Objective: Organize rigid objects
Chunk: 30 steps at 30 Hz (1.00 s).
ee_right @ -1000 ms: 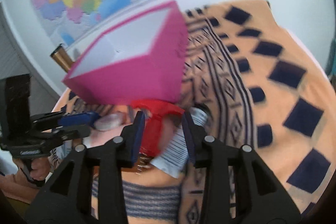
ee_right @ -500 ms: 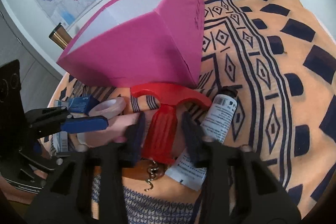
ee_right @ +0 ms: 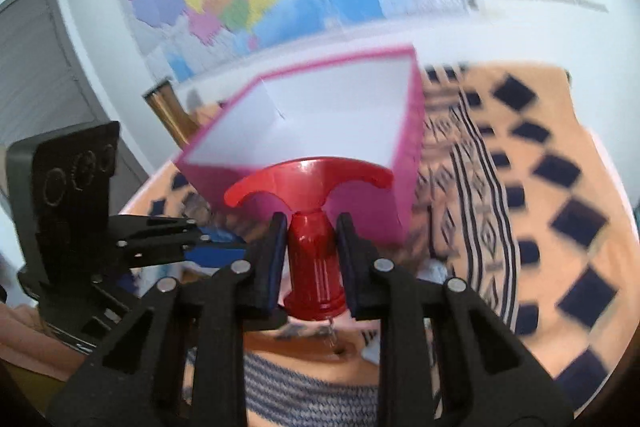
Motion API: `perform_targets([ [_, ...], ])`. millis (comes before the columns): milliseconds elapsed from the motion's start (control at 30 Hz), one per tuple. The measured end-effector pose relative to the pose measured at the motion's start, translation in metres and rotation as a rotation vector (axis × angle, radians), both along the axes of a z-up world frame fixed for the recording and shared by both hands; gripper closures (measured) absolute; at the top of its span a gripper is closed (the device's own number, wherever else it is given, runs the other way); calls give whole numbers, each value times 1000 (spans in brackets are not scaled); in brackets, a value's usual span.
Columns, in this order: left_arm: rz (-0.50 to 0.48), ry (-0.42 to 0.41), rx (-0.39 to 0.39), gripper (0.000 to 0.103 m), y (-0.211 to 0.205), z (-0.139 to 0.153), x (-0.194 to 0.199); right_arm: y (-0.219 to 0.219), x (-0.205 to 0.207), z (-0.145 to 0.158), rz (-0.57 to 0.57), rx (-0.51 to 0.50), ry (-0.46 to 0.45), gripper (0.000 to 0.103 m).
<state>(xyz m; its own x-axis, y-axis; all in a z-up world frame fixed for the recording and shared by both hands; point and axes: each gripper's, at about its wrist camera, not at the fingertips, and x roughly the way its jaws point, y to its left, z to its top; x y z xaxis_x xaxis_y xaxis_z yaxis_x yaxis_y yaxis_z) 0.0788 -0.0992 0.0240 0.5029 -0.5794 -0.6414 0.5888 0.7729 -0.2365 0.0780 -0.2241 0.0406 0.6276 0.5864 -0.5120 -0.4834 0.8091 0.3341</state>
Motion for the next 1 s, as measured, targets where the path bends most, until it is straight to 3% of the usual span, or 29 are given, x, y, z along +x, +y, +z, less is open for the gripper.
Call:
perform_targets([
  [233, 58, -103, 20, 56, 3, 37, 23, 28, 22, 38, 35, -94, -152, 76],
  [500, 120, -126, 64, 68, 3, 47, 64, 32, 62, 52, -5, -85, -172, 76],
  [733, 165, -39, 115, 73, 12, 18, 91, 32, 100, 24, -22, 17, -4, 76],
  [867, 168, -13, 155, 73, 11, 6, 92, 33, 109, 5, -46, 23, 84, 75],
  [967, 172, -17, 171, 72, 14, 2, 85, 31, 108, -2, -84, -4, 135, 70],
  [1000, 171, -17, 172, 72, 15, 1, 82, 28, 107, -3, -94, -4, 150, 63],
])
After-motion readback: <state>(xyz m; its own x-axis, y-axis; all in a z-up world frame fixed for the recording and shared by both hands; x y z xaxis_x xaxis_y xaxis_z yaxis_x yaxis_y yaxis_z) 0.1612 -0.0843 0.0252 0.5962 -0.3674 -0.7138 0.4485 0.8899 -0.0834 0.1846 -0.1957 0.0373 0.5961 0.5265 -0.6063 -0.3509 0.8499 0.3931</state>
